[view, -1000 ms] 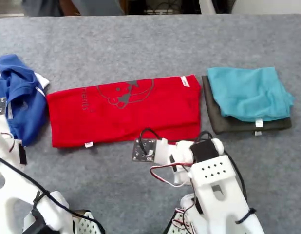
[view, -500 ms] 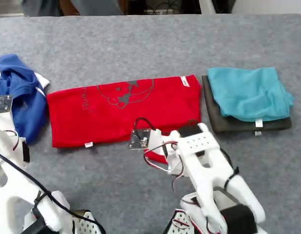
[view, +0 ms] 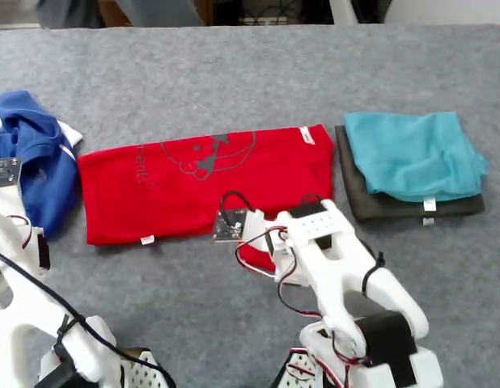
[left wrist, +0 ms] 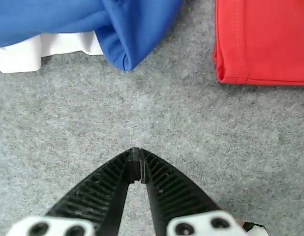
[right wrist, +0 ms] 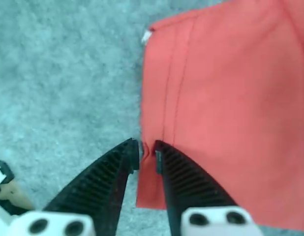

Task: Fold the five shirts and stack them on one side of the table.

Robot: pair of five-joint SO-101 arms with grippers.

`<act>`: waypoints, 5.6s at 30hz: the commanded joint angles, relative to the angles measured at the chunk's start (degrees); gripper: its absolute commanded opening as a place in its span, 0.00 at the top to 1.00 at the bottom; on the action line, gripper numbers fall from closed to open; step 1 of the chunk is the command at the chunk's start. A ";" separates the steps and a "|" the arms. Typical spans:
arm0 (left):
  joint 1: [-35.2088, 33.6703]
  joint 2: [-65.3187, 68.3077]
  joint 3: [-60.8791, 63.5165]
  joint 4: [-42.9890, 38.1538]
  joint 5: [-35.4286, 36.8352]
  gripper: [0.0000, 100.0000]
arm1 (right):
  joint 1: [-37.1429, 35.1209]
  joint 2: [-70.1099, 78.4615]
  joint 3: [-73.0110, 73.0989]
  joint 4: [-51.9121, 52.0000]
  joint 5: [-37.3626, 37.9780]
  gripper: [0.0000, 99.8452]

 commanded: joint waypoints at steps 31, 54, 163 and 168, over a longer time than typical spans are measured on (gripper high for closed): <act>4.62 -1.23 -5.58 3.87 0.62 0.97 | 5.71 11.47 -36.44 15.03 -0.53 0.99; 4.62 -1.32 -5.49 6.24 0.53 0.97 | 3.52 40.84 -83.21 24.53 2.64 0.98; 46.81 68.13 -86.99 17.23 36.04 0.96 | 38.33 14.46 -85.41 20.66 -13.63 0.98; 54.99 68.22 -95.78 17.49 40.00 0.96 | 42.02 14.11 -85.41 18.73 -13.63 0.98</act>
